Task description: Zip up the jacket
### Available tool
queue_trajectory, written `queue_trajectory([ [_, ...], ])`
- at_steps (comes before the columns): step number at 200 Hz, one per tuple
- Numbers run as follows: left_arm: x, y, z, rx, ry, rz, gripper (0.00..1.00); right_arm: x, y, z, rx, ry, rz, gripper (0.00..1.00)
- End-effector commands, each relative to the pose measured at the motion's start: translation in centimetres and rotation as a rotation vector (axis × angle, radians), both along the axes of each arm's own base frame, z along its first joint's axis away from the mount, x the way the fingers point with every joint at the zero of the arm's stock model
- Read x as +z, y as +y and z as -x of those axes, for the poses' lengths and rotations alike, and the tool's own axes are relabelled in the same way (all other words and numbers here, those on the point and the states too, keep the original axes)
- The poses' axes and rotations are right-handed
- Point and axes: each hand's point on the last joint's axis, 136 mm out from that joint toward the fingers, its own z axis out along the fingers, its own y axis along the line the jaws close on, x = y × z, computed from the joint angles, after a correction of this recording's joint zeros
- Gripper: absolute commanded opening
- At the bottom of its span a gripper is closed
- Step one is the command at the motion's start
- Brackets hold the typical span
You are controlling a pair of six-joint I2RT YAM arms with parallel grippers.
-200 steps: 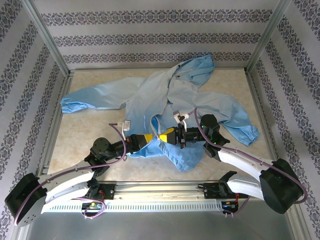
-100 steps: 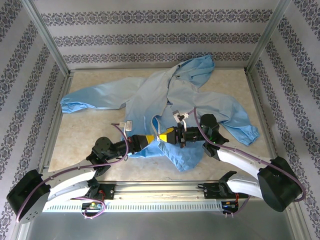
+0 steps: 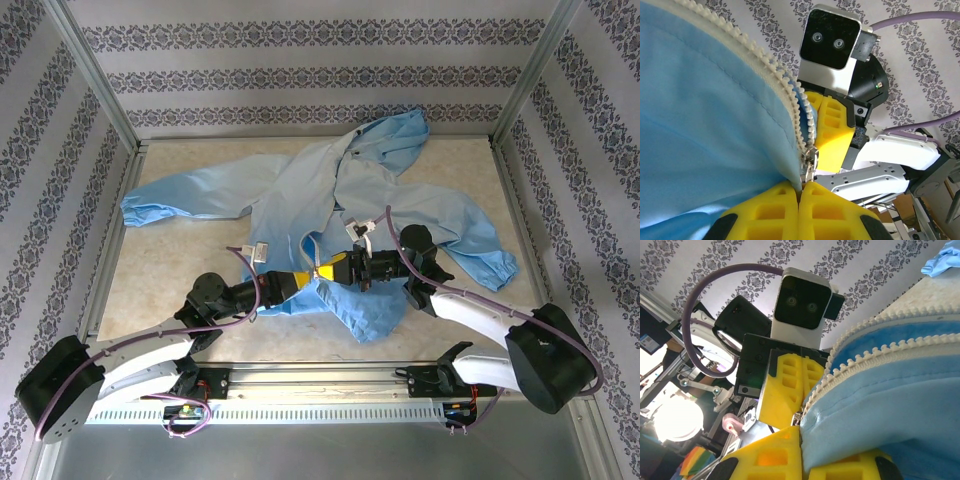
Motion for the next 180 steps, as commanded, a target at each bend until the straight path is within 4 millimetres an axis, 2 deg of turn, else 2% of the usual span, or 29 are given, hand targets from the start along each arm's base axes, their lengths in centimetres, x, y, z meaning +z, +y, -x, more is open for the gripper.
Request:
queue_trajectory([
  [1, 0.4, -0.1, 0.8, -0.047, -0.061, 0.000, 0.00, 2.7, 0.0, 0.2, 0.044, -0.088, -0.062, 0.00],
  [71, 0.0, -0.4, 1.7, -0.118, -0.053, -0.047, 0.00, 2.5, -0.2, 1.0, 0.129, -0.058, -0.045, 0.00],
  [121, -0.6, -0.6, 2.3, -0.167, -0.043, -0.126, 0.00, 2.4, -0.3, 0.8, 0.153, -0.038, -0.035, 0.00],
  [166, -1.0, 0.3, 1.7, -0.091, -0.041, -0.163, 0.00, 2.0, -0.2, 0.7, 0.140, -0.034, -0.030, 0.00],
  [180, -0.8, 0.3, 1.7, -0.084, -0.038, -0.148, 0.05, 1.6, -0.1, 0.8, 0.140, -0.027, -0.026, 0.00],
])
